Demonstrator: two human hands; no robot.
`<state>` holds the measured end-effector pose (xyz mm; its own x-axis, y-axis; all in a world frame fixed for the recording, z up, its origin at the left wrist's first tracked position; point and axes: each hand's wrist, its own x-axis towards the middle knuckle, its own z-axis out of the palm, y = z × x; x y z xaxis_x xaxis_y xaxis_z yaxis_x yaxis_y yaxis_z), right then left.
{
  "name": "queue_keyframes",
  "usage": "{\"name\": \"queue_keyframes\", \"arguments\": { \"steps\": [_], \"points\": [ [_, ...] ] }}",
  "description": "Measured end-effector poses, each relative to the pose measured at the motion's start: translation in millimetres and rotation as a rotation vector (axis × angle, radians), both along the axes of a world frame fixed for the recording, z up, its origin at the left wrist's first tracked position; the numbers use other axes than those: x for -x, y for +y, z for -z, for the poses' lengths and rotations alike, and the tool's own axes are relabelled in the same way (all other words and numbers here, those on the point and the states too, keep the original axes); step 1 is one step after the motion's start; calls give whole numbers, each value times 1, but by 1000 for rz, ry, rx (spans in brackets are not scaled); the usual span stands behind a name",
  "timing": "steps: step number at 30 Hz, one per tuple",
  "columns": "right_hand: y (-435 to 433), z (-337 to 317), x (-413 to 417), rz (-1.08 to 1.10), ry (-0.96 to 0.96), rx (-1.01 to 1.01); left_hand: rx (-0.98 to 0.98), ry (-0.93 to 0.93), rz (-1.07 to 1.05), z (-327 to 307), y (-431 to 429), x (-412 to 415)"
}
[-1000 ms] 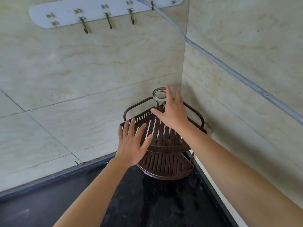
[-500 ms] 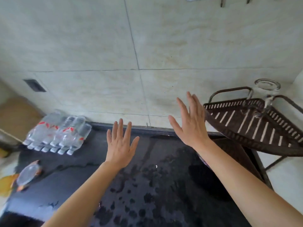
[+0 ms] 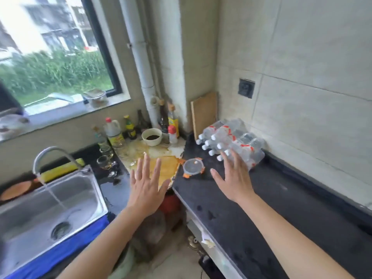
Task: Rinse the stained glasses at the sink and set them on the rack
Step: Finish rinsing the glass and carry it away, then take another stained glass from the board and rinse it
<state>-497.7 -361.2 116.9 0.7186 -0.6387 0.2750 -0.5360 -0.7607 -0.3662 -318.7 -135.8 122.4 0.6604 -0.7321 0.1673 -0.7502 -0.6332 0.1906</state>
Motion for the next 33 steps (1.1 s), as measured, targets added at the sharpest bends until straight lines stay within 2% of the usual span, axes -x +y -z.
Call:
{"name": "queue_keyframes", "arguments": {
  "steps": [5, 12, 17, 21, 26, 33],
  "points": [
    [64, 13, -126, -212, 116, -90, -38, 55, -222, 12, 95, -88],
    [98, 42, -231, -373, 208, -168, -106, 182, -349, 55, 143, -132],
    [119, 73, -307, -486, 255, -321, -195, 246, -425, 100, 151, -175],
    [134, 97, -373, -577, 263, -507, -336, 342, -495, 132, 144, -217],
    [135, 121, -451, -570, 296, -693, -449, 454, -498, 155, 121, -276],
    [140, 150, -534, -651, 266, -733, -548, 516, -487, 186, 107, -306]
  ]
}}
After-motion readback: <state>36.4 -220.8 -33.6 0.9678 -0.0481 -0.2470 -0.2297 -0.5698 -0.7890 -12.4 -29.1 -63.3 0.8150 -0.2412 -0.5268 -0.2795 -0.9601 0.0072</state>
